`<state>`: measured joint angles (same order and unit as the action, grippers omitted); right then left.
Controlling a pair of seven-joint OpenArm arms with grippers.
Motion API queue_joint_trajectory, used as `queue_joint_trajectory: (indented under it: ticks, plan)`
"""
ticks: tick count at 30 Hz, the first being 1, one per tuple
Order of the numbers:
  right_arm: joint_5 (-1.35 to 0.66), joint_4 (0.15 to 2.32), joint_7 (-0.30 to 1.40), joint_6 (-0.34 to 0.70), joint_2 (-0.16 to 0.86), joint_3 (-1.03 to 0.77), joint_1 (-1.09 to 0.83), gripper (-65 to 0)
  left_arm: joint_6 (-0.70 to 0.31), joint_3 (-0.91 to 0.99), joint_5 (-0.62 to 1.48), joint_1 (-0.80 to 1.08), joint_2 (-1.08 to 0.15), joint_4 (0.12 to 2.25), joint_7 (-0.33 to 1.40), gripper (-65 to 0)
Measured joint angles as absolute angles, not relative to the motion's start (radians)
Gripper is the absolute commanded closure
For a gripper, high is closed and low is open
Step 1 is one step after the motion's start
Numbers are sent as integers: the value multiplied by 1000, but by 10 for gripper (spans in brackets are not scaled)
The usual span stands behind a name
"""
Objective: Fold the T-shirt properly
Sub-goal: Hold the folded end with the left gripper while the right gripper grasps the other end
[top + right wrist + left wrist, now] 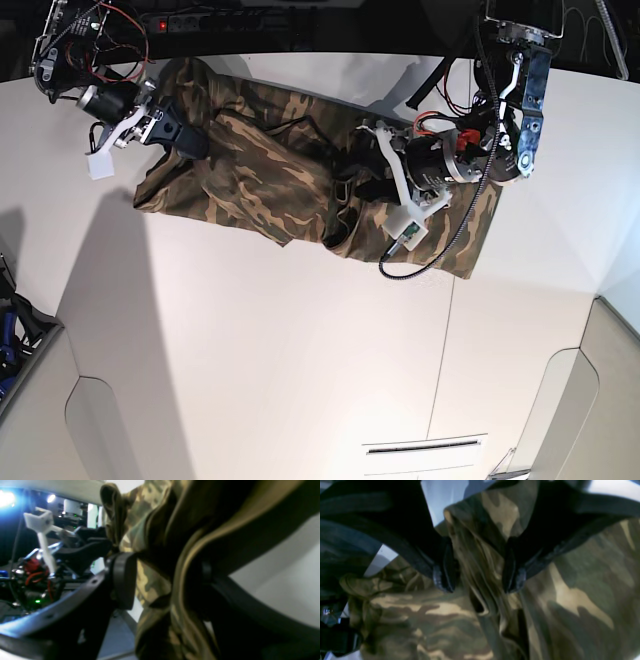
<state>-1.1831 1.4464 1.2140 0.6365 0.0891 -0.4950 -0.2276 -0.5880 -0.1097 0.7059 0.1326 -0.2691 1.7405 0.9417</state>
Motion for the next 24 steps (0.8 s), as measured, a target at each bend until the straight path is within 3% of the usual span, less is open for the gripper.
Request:
queue_joint_trajectory:
  ticks: [10,21,24]
  plan:
    - [-1183,1499,1239,632,146,-493,-274,-319,-588,-110,707,133,-269,1740,941,-335]
    - [-1143,1507,1177,632,54,-493,-272,-316,-588,-110,707,133,-269,1740,938,-334]
    - [-1106,1507,1108,632,41,-493,-272,-233,-588,-110,713,133,-269,1740,938,-333]
